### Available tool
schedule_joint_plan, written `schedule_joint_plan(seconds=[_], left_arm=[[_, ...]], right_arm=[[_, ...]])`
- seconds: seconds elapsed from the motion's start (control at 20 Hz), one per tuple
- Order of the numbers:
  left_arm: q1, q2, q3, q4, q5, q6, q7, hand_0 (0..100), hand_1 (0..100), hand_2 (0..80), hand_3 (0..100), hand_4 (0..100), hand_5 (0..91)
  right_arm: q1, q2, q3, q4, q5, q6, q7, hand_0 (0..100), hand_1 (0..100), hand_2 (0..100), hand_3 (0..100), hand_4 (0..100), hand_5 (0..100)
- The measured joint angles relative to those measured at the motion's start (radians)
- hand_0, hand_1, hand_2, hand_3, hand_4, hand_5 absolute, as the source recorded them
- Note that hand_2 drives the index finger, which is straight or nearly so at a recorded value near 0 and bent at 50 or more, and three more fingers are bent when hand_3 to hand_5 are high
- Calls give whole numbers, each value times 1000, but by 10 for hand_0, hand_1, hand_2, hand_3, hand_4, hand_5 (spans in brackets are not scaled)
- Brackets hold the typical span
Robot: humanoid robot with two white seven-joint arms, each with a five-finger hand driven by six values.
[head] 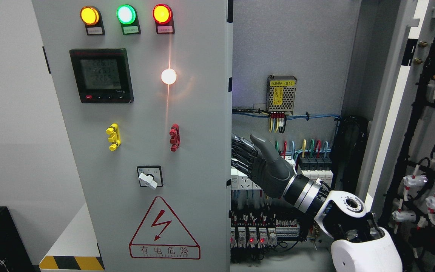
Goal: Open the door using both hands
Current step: 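Pull the door open toward the robot with the right hand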
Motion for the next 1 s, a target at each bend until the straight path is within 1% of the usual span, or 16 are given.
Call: schedule_joint_plan(seconds=[0.05, 0.55, 1.0], left_arm=[[1, 0, 0, 0, 0, 0, 0, 0, 0, 0, 0, 0, 0], [0, 0, 0, 0, 0, -1, 0, 0, 0, 0, 0, 0, 0], [0, 0, 0, 0, 0, -1, -1, 0, 0, 0, 0, 0, 0]], right_arm=[[-1, -1, -5, 1, -1, 1, 5, 192, 0, 0, 0, 0, 0], [-6, -2, -17, -1, -11, 4, -7, 192, 0, 0, 0, 0, 0], [28, -4, -5, -40, -24, 4, -9, 192, 0, 0, 0, 0, 0]])
